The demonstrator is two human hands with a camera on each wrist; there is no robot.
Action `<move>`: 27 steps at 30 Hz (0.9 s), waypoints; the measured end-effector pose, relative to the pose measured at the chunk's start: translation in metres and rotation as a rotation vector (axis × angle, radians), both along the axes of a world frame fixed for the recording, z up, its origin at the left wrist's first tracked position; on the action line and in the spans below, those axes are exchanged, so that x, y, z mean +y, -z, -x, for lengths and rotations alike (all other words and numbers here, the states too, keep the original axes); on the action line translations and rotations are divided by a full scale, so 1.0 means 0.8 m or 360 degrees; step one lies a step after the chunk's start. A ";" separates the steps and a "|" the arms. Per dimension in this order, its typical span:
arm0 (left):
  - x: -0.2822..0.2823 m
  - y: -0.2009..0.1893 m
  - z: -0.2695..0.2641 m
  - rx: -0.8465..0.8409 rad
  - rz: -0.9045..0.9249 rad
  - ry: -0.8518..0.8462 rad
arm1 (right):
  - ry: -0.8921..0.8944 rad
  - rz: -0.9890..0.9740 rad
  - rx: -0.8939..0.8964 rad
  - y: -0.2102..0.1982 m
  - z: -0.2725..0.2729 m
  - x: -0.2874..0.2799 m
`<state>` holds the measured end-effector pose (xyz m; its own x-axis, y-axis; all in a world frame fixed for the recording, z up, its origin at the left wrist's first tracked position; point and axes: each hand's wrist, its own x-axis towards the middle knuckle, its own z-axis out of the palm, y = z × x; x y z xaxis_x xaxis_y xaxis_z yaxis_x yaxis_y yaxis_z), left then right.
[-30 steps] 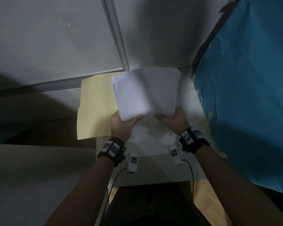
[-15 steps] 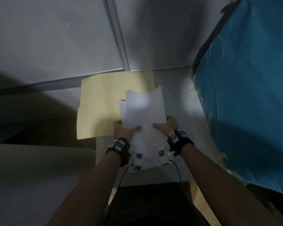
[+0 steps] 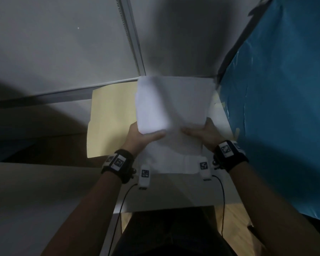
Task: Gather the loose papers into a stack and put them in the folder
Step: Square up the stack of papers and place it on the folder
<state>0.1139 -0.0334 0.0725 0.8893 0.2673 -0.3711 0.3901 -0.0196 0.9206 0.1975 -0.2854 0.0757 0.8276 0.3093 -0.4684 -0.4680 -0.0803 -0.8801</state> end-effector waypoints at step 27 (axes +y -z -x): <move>0.002 -0.098 -0.035 0.0057 -0.1079 0.0393 | -0.0937 0.1011 -0.0698 -0.029 -0.032 -0.039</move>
